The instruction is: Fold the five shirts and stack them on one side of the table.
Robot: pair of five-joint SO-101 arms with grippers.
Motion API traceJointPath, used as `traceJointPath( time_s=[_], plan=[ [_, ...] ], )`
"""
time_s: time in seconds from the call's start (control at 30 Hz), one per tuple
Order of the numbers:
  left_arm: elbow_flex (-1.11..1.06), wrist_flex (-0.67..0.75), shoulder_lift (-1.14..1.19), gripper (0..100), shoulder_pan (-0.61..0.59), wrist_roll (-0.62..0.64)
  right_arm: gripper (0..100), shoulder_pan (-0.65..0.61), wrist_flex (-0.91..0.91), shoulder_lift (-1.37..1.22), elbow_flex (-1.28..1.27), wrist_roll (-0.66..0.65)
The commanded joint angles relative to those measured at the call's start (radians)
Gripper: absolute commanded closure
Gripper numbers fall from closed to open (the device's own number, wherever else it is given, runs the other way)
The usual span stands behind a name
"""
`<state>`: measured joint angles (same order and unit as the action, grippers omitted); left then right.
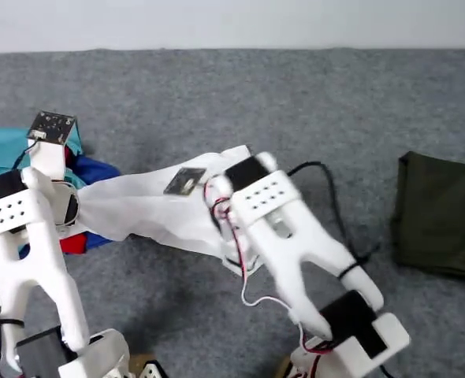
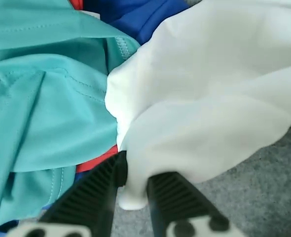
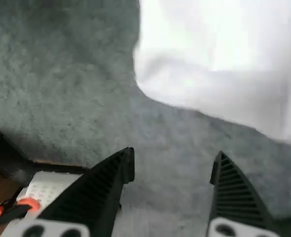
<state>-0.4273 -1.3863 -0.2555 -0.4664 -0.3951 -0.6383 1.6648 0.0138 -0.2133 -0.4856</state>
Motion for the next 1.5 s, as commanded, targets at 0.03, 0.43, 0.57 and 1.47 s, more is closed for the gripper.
traceJointPath(
  time_s=[0.03,0.43,0.57,1.47],
  plan=[
    [0.002,0.018,-0.041,99,-0.006,-0.005,66.7,-0.085,-0.087,-0.058,-0.005,0.083],
    [0.002,0.017,-0.044,99,-0.006,-0.005,66.0,-0.125,-0.259,-0.311,-0.005,0.141],
    [0.002,0.014,-0.046,99,-0.006,-0.005,75.2,-0.108,-0.266,-0.384,-0.003,0.135],
    [0.002,0.011,-0.048,99,0.0,-0.003,83.2,0.101,-0.094,-0.203,-0.002,0.011]
  ],
)
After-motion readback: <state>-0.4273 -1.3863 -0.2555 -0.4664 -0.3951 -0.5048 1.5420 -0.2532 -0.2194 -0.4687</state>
